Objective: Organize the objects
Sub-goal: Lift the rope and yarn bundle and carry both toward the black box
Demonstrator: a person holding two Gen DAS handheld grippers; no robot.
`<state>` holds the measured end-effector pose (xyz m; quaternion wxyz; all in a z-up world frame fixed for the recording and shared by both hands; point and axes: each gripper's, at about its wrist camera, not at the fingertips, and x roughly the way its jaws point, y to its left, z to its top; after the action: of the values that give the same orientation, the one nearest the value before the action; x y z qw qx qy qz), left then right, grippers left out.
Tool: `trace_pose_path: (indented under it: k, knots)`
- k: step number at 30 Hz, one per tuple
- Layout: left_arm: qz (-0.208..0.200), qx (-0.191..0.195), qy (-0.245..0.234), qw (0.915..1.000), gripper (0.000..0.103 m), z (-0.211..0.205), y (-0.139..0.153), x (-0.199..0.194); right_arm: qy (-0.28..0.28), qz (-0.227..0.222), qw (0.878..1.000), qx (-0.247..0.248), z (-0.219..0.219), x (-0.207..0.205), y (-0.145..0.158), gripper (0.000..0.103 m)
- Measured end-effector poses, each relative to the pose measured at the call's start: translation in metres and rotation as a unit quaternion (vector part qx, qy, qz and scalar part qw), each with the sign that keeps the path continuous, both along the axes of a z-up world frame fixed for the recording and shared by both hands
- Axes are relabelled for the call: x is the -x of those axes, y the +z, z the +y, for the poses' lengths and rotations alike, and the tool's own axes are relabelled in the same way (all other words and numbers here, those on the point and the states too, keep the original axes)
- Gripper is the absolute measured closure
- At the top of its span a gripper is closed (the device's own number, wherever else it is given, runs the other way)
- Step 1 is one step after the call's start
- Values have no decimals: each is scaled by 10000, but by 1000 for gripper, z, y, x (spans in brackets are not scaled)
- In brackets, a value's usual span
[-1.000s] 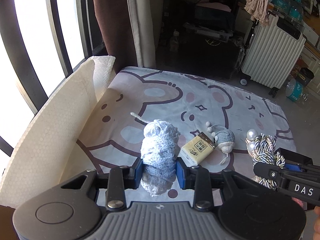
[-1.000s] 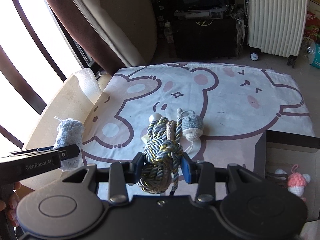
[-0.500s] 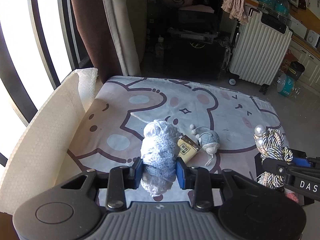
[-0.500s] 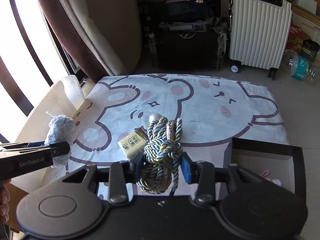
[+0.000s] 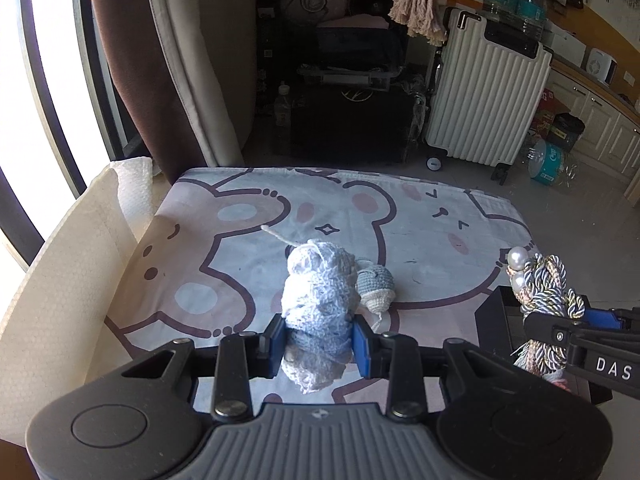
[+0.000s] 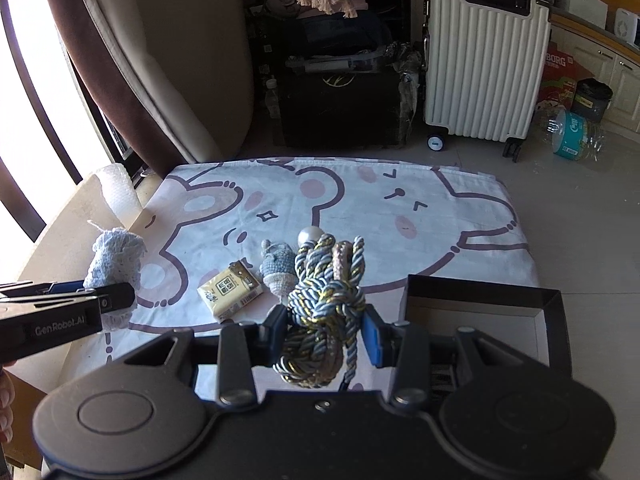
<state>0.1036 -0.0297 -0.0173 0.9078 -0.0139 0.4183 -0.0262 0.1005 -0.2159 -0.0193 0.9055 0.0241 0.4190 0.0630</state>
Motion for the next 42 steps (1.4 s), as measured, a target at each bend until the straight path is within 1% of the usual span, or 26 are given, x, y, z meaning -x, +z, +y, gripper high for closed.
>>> trace_pose_path:
  k: [6,11,18,22,29,35,39,42]
  knots:
    - [-62,155,-237,9996,67,-27,1,-1,-49,-97,9999,56,-19,6,4,62]
    - [-73,286,-447,9986,67,-50,-1,-3,-228,-170,9995,96,-45,10,7,62]
    - [-7,508,-707,9962,67,-78,-7,-8,-546,-188,9983,83,-85,15,4,62]
    - [71,711,-844,9939,67,-93,-13,-13,-675,-157,9973,223,-103,16,-1,62]
    - [233,995,-1114,9885,67,-118,-26,-21,-883,100,9949,469,-129,15,-19,62]
    - [458,1302,-1260,9824,67,-133,-40,-31,-896,415,9920,785,-144,11,-41,62]
    - [548,1368,-1271,9809,67,-140,-49,-37,-880,663,9893,961,-153,9,-59,62]
    - [629,1420,-1271,9797,67,-145,-57,-43,-797,810,9886,992,-158,8,-71,62]
